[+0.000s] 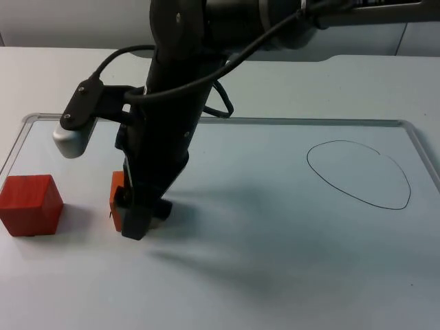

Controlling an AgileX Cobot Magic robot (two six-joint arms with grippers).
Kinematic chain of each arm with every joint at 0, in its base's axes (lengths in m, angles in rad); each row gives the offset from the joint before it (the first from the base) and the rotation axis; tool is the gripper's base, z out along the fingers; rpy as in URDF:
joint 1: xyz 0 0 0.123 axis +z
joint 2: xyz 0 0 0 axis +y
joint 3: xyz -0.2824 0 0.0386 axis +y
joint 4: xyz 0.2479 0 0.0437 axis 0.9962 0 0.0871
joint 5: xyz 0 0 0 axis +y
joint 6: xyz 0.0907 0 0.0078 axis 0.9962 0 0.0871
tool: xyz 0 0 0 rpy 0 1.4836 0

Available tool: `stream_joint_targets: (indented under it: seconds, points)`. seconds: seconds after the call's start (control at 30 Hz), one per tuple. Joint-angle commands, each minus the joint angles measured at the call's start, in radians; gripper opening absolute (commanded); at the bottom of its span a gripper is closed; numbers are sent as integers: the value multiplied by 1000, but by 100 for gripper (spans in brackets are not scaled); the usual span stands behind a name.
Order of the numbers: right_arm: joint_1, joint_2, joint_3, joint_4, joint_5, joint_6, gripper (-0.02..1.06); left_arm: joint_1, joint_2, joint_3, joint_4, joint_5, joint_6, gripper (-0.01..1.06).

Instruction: Pick up one cube with the left hand and another cube with the right hand. First place the cube in the right hand at the target position, then stack the cube in the left hand on top.

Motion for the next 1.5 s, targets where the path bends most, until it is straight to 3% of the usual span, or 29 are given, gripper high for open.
stream_joint_targets:
  seconds: [0.0, 0.03, 0.07, 0.2, 0.27, 0.53, 0.6, 0.7, 0.9, 1.07, 1.1, 1.23, 1.33, 1.4, 1.47]
  points:
    - [4, 1, -7, 2, -19, -10, 58, 1, -3, 7, -8, -9, 0, 105]
    - [4, 1, -7, 2, -19, -10, 58, 1, -3, 7, -8, -9, 0, 105]
    - [4, 1, -7, 2, -26, -9, 50, 1, -3, 7, -8, -9, 0, 105]
    - [4, -10, -7, 0, -21, -9, 4, 1, -3, 7, -8, -9, 0, 105]
    - [4, -19, -9, 0, -9, -3, 0, 1, -3, 7, -8, -9, 0, 105]
    - [-15, -232, -64, -66, 139, 191, 0, 1, -3, 7, 15, -9, -41, 105]
    - [-30, -287, -64, -71, 143, 216, 0, 1, -3, 7, 18, -9, -43, 105]
    - [-97, -450, -64, -73, 145, 335, 0, 1, -3, 7, 10, -9, -43, 105]
    - [-227, -653, -28, -86, 107, 419, 0, 1, -3, 2, -57, -14, -43, 105]
    - [-404, -873, 143, -124, 42, 454, 0, 1, 63, -90, -136, -112, -40, 105]
    - [-404, -873, 143, -124, 42, 454, 0, 1, 63, -90, -136, -112, -40, 105]
    - [-475, -993, 397, -129, -83, 452, 0, 1, 242, -180, -181, -177, 22, 104]
    - [-506, -1045, 511, -132, -155, 461, 0, 1, 344, -225, -206, -193, 53, 104]
    - [-537, -1087, 602, -125, -199, 557, 0, 1, 459, -272, -264, -203, 108, 104]
    - [-545, -1108, 641, -125, -204, 589, 0, 1, 517, -290, -291, -209, 136, 104]
